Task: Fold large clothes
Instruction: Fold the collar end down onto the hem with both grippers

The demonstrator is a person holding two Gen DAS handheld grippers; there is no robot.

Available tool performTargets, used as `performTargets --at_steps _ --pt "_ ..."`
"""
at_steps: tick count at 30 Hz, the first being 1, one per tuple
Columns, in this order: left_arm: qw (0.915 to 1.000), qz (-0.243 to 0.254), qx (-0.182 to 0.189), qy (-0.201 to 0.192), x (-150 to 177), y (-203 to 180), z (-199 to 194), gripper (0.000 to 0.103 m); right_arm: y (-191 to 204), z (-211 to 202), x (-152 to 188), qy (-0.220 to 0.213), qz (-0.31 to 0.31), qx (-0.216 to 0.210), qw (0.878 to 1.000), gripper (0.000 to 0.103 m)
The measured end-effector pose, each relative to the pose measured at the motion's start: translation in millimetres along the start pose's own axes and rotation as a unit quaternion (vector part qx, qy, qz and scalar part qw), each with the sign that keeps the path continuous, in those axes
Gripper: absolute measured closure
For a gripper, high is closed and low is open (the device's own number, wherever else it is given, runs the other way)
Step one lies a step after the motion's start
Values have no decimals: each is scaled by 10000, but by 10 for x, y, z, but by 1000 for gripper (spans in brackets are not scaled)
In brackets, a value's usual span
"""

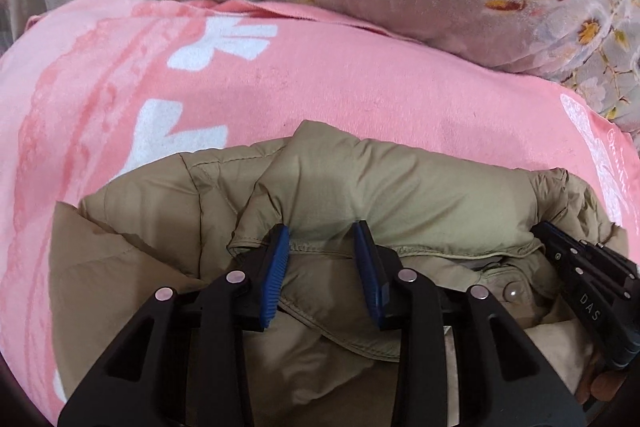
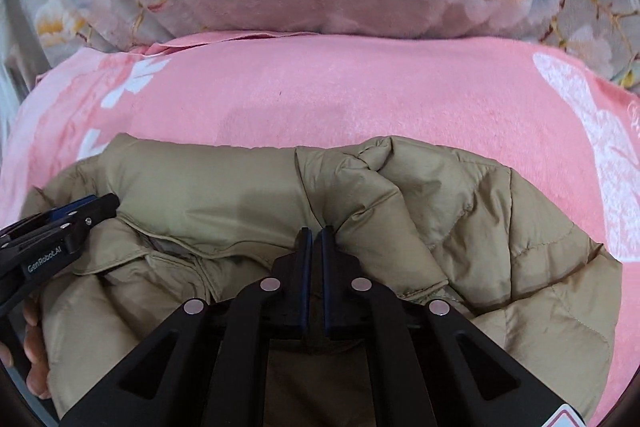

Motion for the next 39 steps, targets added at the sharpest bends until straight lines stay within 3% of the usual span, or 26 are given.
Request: performTargets --at_steps 10,39 --pt "9983 345 -393 -240 -32 -60 43 70 -18 14 -3 -152 2 63 9999 102" --pt "9940 679 -834 -208 -27 -121 76 70 29 49 -6 -210 -228 390 9988 102"
Point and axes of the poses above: each gripper's, at about its wrist camera, not at the fingertips, and z roughly the way its jaws point, y to its left, x to its underside, the point moved 9 cm from there along z, roughly the way its jaws point, and after that the axes turned 8 degrees about x, right-handed, at the moved point
